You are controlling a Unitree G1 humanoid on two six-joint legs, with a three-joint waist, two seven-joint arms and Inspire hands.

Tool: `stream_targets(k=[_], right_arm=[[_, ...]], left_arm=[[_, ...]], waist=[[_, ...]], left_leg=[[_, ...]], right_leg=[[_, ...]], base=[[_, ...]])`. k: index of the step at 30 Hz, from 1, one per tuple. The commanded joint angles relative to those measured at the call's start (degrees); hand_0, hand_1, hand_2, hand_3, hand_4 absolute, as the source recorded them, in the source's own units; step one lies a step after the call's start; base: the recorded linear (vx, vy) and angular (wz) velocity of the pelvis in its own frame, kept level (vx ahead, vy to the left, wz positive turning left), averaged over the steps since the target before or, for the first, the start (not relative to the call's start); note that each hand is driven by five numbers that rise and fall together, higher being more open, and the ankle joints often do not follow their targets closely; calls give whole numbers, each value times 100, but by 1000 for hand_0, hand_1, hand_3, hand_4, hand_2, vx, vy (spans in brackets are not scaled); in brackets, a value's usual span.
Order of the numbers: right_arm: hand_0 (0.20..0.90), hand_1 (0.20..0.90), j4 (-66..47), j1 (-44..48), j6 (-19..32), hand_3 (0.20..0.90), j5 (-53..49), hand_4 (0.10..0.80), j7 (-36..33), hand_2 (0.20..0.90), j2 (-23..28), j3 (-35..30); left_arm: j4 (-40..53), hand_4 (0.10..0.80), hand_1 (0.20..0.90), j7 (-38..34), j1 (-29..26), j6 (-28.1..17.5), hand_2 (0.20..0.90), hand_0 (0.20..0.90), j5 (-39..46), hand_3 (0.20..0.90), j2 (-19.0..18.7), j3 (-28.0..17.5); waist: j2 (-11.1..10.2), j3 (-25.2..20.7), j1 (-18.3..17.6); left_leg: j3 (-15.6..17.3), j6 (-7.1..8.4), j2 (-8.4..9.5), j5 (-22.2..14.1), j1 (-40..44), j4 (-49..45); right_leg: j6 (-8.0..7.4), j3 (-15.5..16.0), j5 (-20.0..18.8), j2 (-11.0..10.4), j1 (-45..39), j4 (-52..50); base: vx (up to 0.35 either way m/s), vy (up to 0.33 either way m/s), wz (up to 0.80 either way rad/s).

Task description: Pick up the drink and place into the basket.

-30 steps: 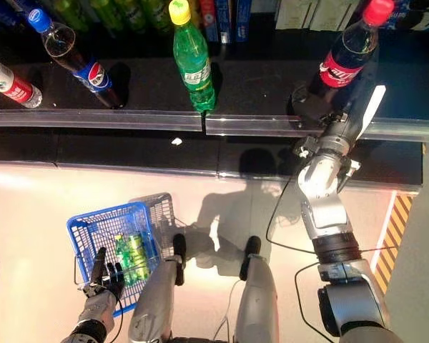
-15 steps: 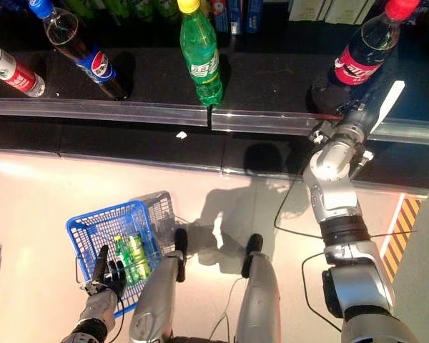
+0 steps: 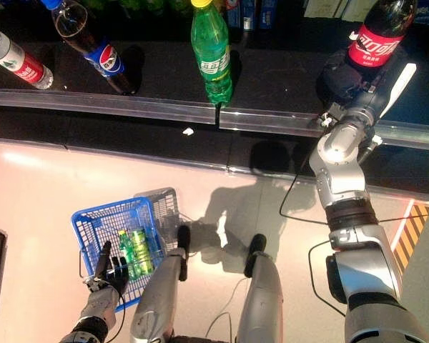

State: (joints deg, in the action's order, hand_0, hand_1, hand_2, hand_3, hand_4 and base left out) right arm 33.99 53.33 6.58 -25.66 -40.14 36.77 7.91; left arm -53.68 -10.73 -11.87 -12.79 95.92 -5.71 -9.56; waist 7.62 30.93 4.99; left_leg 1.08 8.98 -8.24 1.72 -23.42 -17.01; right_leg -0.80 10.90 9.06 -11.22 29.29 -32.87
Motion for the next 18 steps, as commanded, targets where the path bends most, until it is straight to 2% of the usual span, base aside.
stream_targets(k=[1, 7, 8, 12, 14, 18], right_arm=[[300, 300, -309, 929, 644, 200, -21, 100, 95, 300, 696, 193], [300, 300, -450, 844, 793, 200, -23, 100, 151, 300, 698, 159], [300, 300, -622, 736, 870, 200, 9, 100, 166, 300, 672, 97], [300, 300, -1115, 458, 991, 200, 103, 100, 266, 300, 566, -71], [300, 300, -1564, 296, 895, 200, 310, 100, 297, 300, 464, -109], [300, 300, -2338, -100, 789, 200, 541, 100, 437, 300, 321, -225]], left_arm=[[353, 100, 300, 138, 420, -527, 300, 300, 8, 200, -906, 52], [449, 100, 300, 299, 424, -592, 300, 300, -22, 200, -896, 24], [505, 100, 300, 315, 416, -655, 300, 300, -17, 200, -905, 35], [570, 100, 300, 376, 406, -794, 300, 300, 72, 200, -910, -51], [627, 100, 300, 461, 424, -844, 300, 300, 1, 200, -921, -175], [837, 100, 300, 688, 458, -1013, 300, 300, -53, 200, -943, -259]], waist=[[-47, -114, -35], [-99, -114, -46], [-128, -114, -59], [-170, -114, -107], [-207, -114, -141], [-280, -185, -180]], left_leg=[[-256, -280, 145, 448, -212, -743], [-221, -304, 151, 355, -133, -779], [-199, -310, 143, 272, -89, -809], [-198, -283, 102, 329, -34, -863], [-132, -284, 64, 236, 84, -931], [-92, -278, 24, 267, 184, -979]], right_leg=[[-17, -168, -374, -56, -547, 864], [-3, -163, -333, -49, -630, 818], [-11, -167, -282, -47, -668, 778], [23, -169, -261, -8, -756, 738], [35, -182, -163, 4, -854, 636], [77, -187, -134, 37, -1028, 610]], base=[[0, 0, 0], [-27, 25, 0], [-66, 3, 1], [-35, 0, 3], [-17, 11, 8], [-21, 12, 7]])
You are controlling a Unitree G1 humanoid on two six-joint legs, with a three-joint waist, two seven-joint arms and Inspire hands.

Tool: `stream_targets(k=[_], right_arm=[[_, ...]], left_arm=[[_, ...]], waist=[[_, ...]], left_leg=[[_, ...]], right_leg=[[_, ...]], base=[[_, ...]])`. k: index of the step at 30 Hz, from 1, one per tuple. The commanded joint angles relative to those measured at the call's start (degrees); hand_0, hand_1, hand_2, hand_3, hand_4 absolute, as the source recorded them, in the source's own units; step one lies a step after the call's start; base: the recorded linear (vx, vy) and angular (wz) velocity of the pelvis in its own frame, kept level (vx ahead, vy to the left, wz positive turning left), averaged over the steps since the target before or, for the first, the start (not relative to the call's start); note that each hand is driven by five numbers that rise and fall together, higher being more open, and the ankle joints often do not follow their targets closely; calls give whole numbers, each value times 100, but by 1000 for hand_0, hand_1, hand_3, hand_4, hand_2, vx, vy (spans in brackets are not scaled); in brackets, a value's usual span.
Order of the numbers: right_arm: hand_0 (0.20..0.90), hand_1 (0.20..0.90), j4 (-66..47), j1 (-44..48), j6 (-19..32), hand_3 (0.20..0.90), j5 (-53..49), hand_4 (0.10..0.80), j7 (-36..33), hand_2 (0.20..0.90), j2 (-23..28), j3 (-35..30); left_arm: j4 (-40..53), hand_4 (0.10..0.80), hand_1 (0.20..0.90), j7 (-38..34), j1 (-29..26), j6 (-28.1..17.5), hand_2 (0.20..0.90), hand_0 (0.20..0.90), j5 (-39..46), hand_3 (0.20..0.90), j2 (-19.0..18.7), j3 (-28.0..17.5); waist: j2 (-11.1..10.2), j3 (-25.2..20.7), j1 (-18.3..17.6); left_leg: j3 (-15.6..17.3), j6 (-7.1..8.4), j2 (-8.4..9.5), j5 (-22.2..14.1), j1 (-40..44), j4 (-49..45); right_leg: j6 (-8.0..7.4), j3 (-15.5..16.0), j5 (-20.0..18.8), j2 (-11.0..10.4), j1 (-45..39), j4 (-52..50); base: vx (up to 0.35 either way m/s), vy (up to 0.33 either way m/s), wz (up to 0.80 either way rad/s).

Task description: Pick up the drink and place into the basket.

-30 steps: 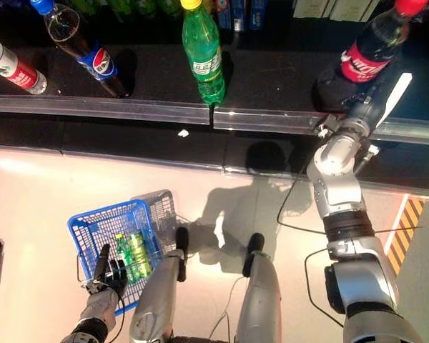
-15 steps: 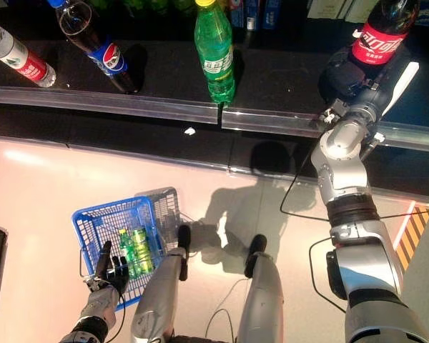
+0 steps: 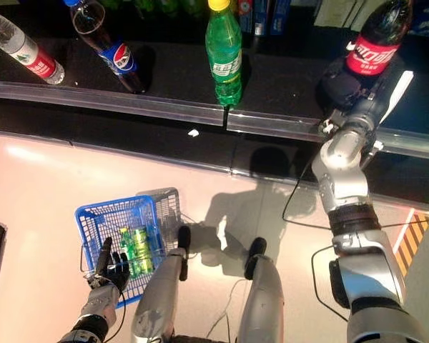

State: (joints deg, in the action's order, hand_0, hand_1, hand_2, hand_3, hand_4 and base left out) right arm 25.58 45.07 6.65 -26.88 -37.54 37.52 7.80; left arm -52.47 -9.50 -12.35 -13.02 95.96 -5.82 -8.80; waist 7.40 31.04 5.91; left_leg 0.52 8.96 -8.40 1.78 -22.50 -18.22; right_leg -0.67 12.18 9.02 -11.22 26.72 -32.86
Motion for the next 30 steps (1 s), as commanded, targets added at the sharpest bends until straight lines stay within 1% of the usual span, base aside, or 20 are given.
stream_targets(k=[1, 4, 6, 8, 9, 11, 13, 17, 18, 20, 21, 23, 26, 28, 30], right_arm=[[300, 300, -1607, 620, 760, 200, 666, 100, 200, 300, 207, -236], [300, 300, -2102, 132, 721, 200, 775, 100, 510, 300, 0, -347], [300, 300, -2572, -216, 726, 200, 870, 100, 744, 300, -201, -339], [300, 300, -2798, -466, 769, 200, 858, 100, 904, 300, -321, -339], [300, 300, -2916, -599, 842, 200, 766, 100, 1099, 300, -405, -322], [300, 300, -3001, -683, 824, 200, 748, 100, 1165, 300, -459, -319], [300, 300, -3316, -915, 790, 200, 671, 100, 1485, 300, -624, -243], [300, 300, -3634, -1185, 684, 200, 537, 100, 1949, 300, -829, -94], [300, 300, -3773, -1282, 601, 200, 467, 100, 2197, 300, -939, -9], [300, 300, -3934, -1363, 482, 200, 340, 100, 2406, 300, -1042, 198], [300, 300, -4038, -1409, 377, 200, 247, 100, 2625, 300, -1087, 344], [300, 300, -4144, -1452, 275, 200, 47, 100, 2848, 300, -1147, 538], [300, 300, -4255, -1562, 153, 200, -55, 100, 3144, 300, -1344, 896], [300, 300, -4317, -1588, 117, 200, -38, 100, 3144, 300, -1453, 1158], [300, 300, -4326, -1549, 92, 200, 0, 100, 3134, 300, -1536, 1354]], left_arm=[[749, 100, 300, 617, 516, -1027, 300, 300, -52, 200, -931, -343], [918, 100, 300, 919, 580, -1081, 300, 300, 115, 200, -872, -431], [1166, 100, 300, 1005, 579, -1183, 300, 300, 10, 200, -786, -477], [1325, 100, 300, 1001, 587, -1258, 300, 300, -151, 200, -744, -482], [1425, 100, 300, 1056, 588, -1309, 300, 300, -293, 200, -711, -489], [1496, 100, 300, 1015, 616, -1344, 300, 300, -394, 200, -690, -484], [1723, 100, 300, 1047, 615, -1436, 300, 300, -675, 200, -644, -440], [2034, 100, 300, 1256, 716, -1423, 300, 300, -503, 200, -538, -471], [2188, 100, 300, 1330, 777, -1409, 300, 300, -568, 200, -476, -507], [2357, 100, 300, 1337, 793, -1460, 300, 300, -706, 200, -421, -463], [2499, 100, 300, 1349, 806, -1472, 300, 300, -877, 200, -407, -427], [2705, 100, 300, 1443, 802, -1466, 300, 300, -815, 200, -383, -345], [3130, 100, 300, 1762, 905, -1240, 300, 300, -793, 200, -330, -273], [3550, 100, 300, 1774, 988, -1175, 300, 300, -1159, 200, -309, -73], [3943, 100, 300, 1911, 1083, -1114, 300, 300, -1506, 200, -366, 125]], waist=[[-272, -217, -282], [-316, -358, -334], [-377, -454, -379], [-422, -536, -407], [-441, -599, -425], [-452, -632, -430], [-484, -770, -444], [-499, -936, -423], [-507, -1001, -409], [-513, -1083, -380], [-514, -1134, -354], [-505, -1185, -317], [-490, -1241, -206], [-488, -1238, -107], [-472, -1214, 22]], left_leg=[[-26, -262, 26, 216, 130, -887], [9, -247, 3, 291, 255, -787], [60, -236, -46, 319, 355, -736], [107, -226, -89, 324, 458, -692], [136, -218, -125, 330, 522, -667], [148, -209, -144, 334, 577, -646], [185, -183, -191, 346, 689, -626], [214, -166, -213, 364, 875, -538], [216, -163, -214, 373, 958, -467], [218, -161, -214, 389, 1036, -393], [211, -163, -207, 387, 1097, -327], [200, -169, -198, 403, 1174, -249], [127, -162, -167, 409, 1239, -156], [69, -167, -135, 419, 1262, -106], [-1, -170, -106, 425, 1265, -47]], right_leg=[[63, -317, -75, 37, -819, 580], [82, -315, -91, 59, -993, 673], [102, -308, -62, 82, -1136, 709], [118, -286, -42, 89, -1265, 755], [130, -273, -22, 95, -1346, 787], [133, -267, -19, 98, -1410, 813], [136, -256, -1, 91, -1583, 870], [126, -231, 8, 84, -1836, 993], [113, -221, 11, 86, -1936, 1049], [102, -203, 11, 81, -2043, 1109], [90, -189, 6, 72, -2117, 1160], [76, -159, -8, 60, -2215, 1232], [49, -101, -17, 25, -2333, 1309], [41, -40, -25, 0, -2409, 1344], [28, 48, -34, -33, -2470, 1371]], base=[[-7, 16, 4], [-11, 35, 4], [-7, 29, 6], [3, 10, -2], [18, 22, -6], [25, 24, -3], [48, 43, -3], [60, 54, -1], [72, 73, -2], [69, 70, -2], [52, 66, -1], [39, 64, 2], [9, 51, 8], [-13, 36, 11], [-40, 29, 9]])
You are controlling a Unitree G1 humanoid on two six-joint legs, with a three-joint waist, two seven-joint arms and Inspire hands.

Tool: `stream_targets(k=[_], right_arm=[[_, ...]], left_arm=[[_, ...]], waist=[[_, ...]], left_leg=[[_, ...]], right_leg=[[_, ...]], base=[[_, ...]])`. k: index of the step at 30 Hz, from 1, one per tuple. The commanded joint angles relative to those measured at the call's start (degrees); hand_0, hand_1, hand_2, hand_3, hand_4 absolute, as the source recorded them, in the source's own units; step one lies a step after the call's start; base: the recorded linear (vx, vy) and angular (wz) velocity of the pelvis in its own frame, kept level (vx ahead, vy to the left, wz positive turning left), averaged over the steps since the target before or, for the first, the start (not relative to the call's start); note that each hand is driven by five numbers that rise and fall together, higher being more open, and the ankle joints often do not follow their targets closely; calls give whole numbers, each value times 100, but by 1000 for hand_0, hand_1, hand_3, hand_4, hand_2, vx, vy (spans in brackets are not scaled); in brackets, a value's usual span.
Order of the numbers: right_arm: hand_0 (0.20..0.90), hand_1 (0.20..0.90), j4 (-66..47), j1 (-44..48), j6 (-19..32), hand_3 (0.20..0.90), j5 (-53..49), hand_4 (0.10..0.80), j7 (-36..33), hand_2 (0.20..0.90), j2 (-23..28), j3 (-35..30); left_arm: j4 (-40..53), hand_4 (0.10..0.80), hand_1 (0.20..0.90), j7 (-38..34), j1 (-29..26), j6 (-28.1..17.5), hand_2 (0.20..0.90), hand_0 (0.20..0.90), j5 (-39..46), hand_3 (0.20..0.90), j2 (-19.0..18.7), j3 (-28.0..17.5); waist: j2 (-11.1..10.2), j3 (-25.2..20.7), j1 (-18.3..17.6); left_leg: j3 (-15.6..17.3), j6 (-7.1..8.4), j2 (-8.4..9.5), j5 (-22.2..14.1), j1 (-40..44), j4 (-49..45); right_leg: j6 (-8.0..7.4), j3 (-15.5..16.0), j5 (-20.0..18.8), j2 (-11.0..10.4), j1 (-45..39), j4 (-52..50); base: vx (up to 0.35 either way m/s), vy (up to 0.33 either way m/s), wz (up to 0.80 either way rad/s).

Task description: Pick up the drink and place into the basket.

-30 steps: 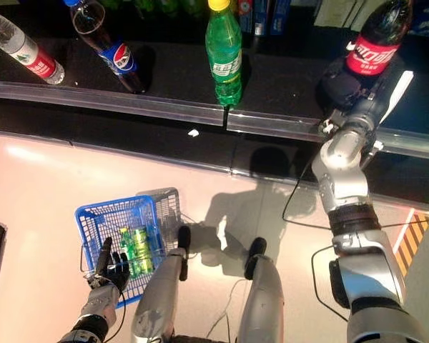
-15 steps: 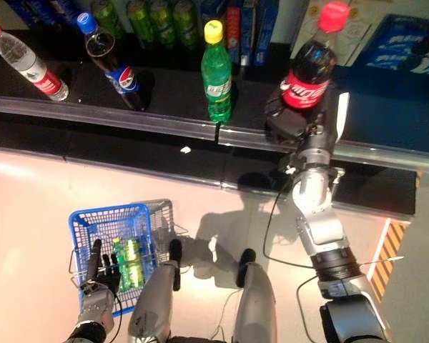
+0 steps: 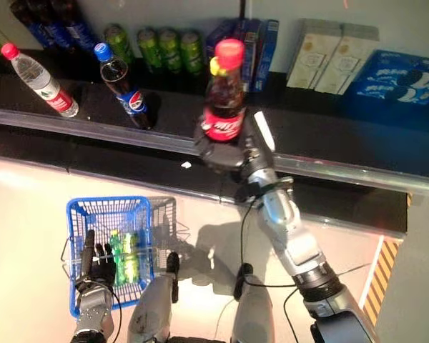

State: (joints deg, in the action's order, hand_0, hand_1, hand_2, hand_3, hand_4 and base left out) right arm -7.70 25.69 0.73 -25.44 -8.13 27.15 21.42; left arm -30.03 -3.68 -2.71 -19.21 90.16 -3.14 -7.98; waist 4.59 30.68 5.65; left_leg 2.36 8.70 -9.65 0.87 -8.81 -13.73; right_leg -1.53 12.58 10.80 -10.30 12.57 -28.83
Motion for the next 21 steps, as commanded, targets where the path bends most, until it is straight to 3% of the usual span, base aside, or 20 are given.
stream_targets(k=[1, 5, 11, 16, 21], right_arm=[[300, 300, -995, 414, 663, 200, -140, 100, 175, 300, -530, 64], [300, 300, -879, 546, 671, 200, -42, 100, -48, 300, -741, 408], [300, 300, -647, 826, 617, 200, 192, 100, -551, 300, -960, 751], [300, 300, -235, 1086, 508, 200, 304, 100, -894, 300, -1083, 908], [300, 300, 155, 1303, 396, 200, 253, 100, -1246, 300, -1271, 1023]], left_arm=[[1879, 100, 300, 1455, 166, -454, 300, 300, -1048, 200, -672, 119], [2808, 100, 300, 1532, 286, -532, 300, 300, -1768, 200, -1029, 445], [3581, 100, 300, 1478, 225, -286, 300, 300, -2571, 200, -1486, 761], [4202, 100, 300, 1953, 162, 52, 300, 300, -2830, 200, -1847, 1013], [4663, 100, 300, 2104, 37, 43, 300, 300, -2893, 200, -2172, 1168]], waist=[[-178, -1163, 105], [-119, -1052, 411], [-55, -895, 725], [-24, -782, 1046], [-24, -674, 1295]], left_leg=[[-224, -147, 38, 516, -107, -463], [-440, -161, 162, 500, -129, -315], [-702, -156, 294, 502, -229, -268], [-965, -180, 444, 466, -351, -317], [-1164, -194, 566, 439, -456, -330]], right_leg=[[110, 47, -214, -139, -1072, 973], [58, 240, -252, -237, -1147, 987], [10, 494, -290, -342, -1196, 952], [-29, 739, -307, -409, -1269, 956], [-74, 925, -352, -429, -1327, 1014]], base=[[-52, 30, 21], [-59, 8, 37], [-49, -7, 39], [-18, -25, 36], [-5, -47, 26]])
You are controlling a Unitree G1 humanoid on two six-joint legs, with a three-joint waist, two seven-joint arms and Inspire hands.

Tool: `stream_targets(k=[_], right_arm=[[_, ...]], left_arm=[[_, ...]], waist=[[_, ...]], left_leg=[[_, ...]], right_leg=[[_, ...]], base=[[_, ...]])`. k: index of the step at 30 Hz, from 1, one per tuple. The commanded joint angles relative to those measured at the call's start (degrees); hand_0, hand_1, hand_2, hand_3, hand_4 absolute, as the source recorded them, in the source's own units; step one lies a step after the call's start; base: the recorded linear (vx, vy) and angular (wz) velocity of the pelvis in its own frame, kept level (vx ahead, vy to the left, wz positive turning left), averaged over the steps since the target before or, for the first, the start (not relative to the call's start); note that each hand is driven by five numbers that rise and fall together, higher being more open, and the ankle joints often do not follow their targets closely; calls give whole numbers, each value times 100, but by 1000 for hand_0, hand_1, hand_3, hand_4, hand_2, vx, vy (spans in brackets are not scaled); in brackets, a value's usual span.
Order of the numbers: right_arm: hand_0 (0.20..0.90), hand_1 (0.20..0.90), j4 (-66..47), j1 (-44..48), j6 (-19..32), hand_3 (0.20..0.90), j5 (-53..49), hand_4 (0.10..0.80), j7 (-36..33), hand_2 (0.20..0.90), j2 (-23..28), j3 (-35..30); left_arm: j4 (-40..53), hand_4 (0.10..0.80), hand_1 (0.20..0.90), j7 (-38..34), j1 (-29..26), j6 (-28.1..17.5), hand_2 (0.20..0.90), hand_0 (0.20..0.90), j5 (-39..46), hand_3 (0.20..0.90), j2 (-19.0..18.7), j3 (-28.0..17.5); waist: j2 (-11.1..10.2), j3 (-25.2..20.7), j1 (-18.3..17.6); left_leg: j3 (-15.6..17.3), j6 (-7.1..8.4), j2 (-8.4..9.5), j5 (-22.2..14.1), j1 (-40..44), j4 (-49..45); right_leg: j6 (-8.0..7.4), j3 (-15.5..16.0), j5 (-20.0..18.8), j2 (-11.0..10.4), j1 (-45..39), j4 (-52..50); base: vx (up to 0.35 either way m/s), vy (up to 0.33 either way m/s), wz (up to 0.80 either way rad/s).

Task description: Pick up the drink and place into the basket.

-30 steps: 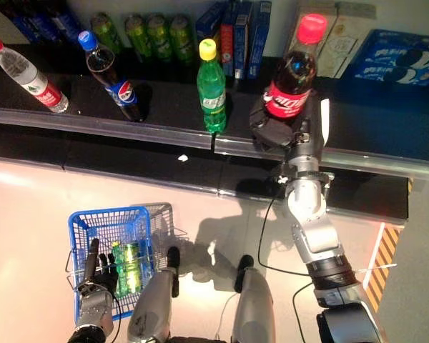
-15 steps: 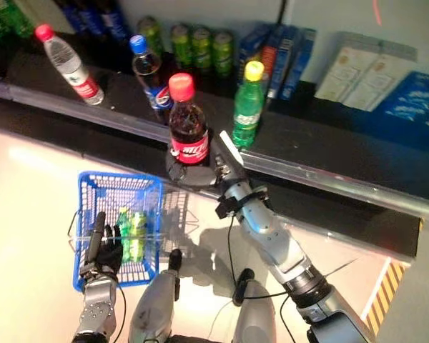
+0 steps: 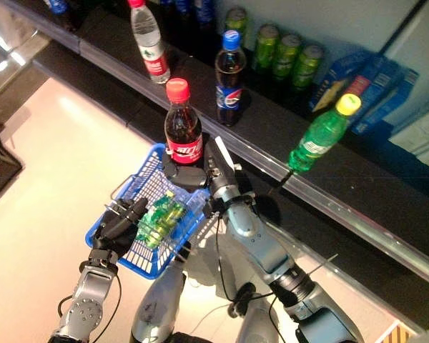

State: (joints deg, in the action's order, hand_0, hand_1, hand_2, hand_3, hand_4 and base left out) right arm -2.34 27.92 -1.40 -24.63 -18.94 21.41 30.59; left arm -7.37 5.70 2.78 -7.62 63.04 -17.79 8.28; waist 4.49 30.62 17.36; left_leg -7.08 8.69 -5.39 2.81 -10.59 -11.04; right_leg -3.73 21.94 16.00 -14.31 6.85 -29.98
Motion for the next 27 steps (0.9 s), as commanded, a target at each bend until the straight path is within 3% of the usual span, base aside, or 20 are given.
stream_targets(k=[1, 15, 27], right_arm=[[300, 300, -289, 1117, 596, 200, 134, 100, -203, 300, -748, 131], [300, 300, 962, 1264, 454, 200, 67, 100, -506, 300, -1443, 542], [300, 300, 2328, 1343, 629, 200, -422, 100, -450, 300, -1901, 610]], left_arm=[[2452, 100, 300, 1236, -536, -1111, 300, 300, -156, 200, -730, -444], [3377, 100, 300, 2454, -814, -844, 300, 300, 225, 200, -934, -372], [3348, 100, 300, 2831, -931, -793, 300, 300, 319, 200, -989, -495]], waist=[[-10, -653, 166], [-16, -323, 623], [89, -82, 787]], left_leg=[[-251, -193, 162, 250, -296, -595], [-546, -258, 454, 30, -537, -702], [-621, -369, 606, -30, -806, -690]], right_leg=[[141, 20, -876, -30, -761, 1138], [55, 384, -919, -181, -742, 1062], [-17, 463, -1022, -306, -423, 977]], base=[[5, -46, 23], [19, -36, 22], [8, -19, 7]])
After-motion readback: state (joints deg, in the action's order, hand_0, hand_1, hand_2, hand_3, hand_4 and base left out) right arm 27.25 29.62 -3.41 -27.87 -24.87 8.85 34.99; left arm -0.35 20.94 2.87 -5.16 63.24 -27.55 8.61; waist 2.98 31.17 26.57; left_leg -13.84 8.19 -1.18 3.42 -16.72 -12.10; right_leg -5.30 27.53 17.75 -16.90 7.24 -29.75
